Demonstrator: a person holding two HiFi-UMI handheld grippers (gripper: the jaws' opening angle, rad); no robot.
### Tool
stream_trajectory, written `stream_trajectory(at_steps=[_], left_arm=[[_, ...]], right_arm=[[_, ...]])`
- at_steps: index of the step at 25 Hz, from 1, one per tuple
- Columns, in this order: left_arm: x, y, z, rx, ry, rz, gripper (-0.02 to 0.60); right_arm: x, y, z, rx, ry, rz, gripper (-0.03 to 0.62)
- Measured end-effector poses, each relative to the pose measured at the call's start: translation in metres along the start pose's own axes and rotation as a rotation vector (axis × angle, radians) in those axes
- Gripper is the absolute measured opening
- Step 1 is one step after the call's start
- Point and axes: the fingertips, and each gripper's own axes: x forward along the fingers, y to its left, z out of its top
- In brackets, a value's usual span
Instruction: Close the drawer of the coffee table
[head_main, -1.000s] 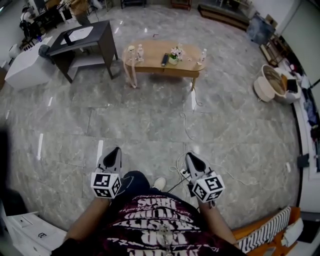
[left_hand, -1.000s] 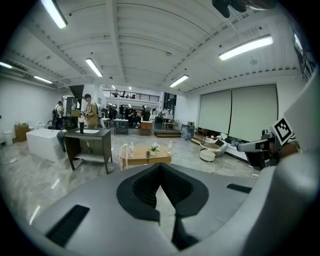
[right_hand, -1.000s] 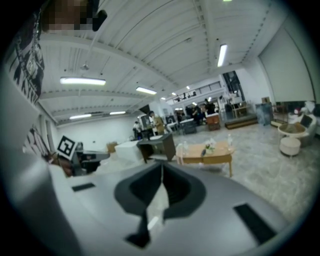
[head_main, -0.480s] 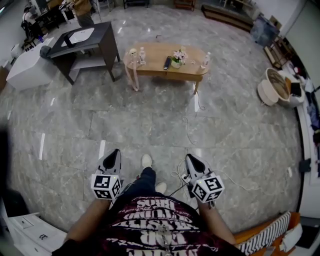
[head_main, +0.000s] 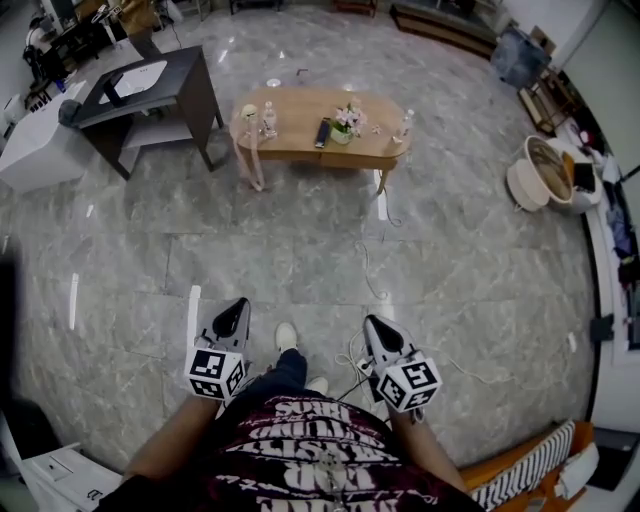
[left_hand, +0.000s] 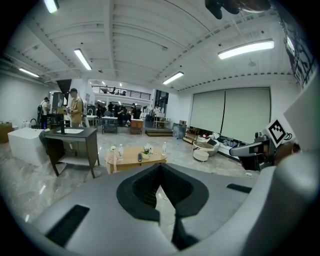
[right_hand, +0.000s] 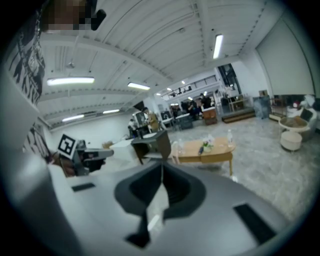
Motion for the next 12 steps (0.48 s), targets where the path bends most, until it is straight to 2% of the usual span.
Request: stream_trajectory(at_steps=[8,12], left_arm=[[0.059,0.036,0.020,-0.014,0.036,-0.009,0.021],[0.083,0.057,0.035,-0.011,0.026,-0.009,0.021]], right_arm=[[0.046,-0.022,0.029,0.006,-0.005,-0.037,0.035],[0.068,-0.032,0.049,0.005,-0.018,-0.060,0.035]])
